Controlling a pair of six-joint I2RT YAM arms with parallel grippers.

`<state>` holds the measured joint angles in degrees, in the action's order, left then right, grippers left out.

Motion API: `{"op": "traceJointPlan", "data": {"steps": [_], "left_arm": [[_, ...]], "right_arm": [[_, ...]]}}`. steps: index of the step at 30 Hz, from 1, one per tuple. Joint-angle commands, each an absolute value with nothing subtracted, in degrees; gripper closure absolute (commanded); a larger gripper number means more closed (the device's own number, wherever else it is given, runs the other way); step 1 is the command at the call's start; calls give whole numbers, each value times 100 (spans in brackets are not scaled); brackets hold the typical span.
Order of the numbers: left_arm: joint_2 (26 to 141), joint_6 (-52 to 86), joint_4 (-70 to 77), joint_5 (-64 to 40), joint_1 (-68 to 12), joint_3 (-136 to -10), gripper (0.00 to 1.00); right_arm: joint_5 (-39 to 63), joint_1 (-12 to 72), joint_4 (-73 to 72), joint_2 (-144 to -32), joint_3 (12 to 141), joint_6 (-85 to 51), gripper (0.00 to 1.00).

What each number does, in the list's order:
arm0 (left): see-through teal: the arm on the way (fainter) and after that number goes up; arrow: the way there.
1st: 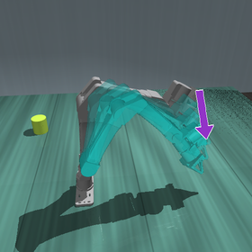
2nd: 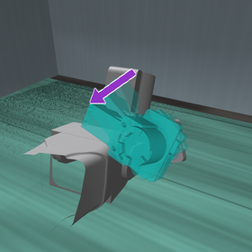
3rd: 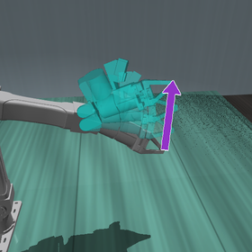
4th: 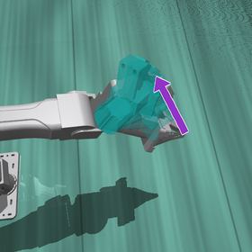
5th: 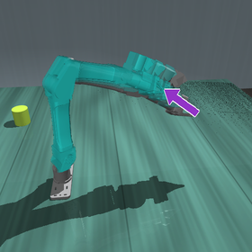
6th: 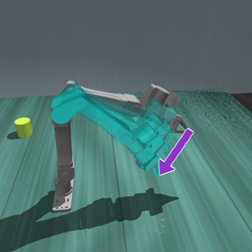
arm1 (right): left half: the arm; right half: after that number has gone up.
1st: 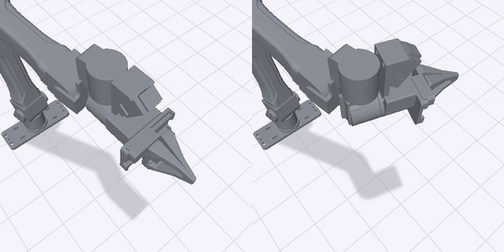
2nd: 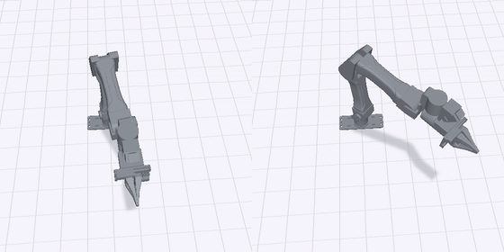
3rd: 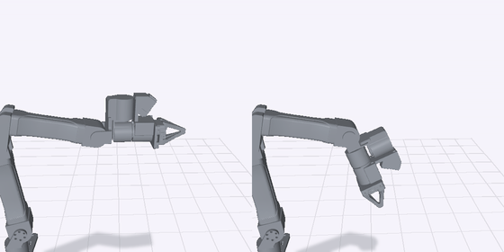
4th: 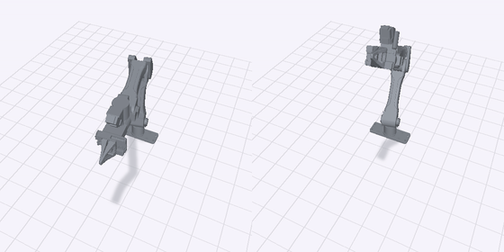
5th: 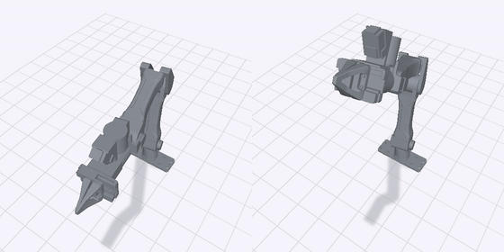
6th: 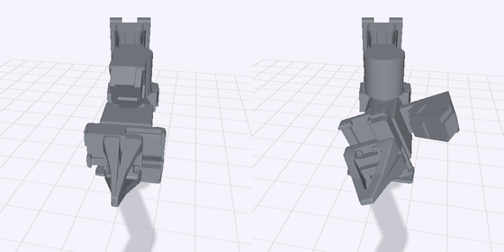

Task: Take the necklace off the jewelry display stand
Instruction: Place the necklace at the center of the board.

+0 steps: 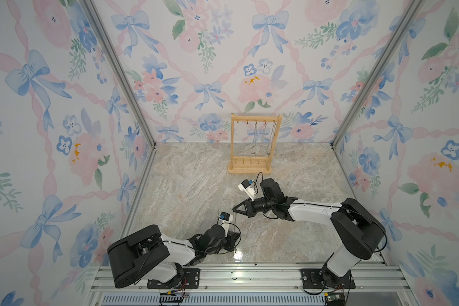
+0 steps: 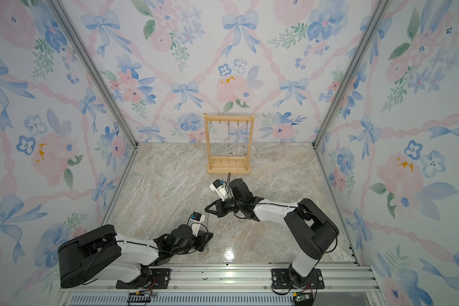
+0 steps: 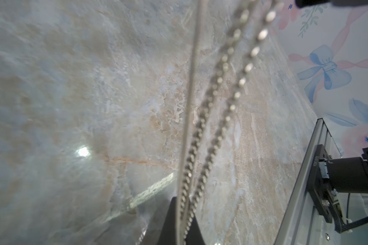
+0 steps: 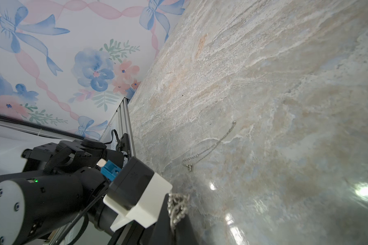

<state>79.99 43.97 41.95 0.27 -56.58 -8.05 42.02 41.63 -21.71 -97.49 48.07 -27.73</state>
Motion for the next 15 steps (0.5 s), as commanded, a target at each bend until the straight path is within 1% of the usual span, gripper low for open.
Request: {"op": "traceJointPlan", "data": {"steps": [1, 8, 15], "left_arm": [[8326, 4204, 3946, 162, -5584, -981, 100], [8791, 4197, 3833, 433, -5503, -1140, 100], [8694, 4141, 3376, 719, -5473, -1127, 100]], "right_arm": [[4244, 4056, -2526, -9941, 4965, -2898, 100], [4282, 3842, -3057, -10305, 4894, -3243, 100], [4316, 3771, -3128, -10550, 4941, -3283, 100]]}}
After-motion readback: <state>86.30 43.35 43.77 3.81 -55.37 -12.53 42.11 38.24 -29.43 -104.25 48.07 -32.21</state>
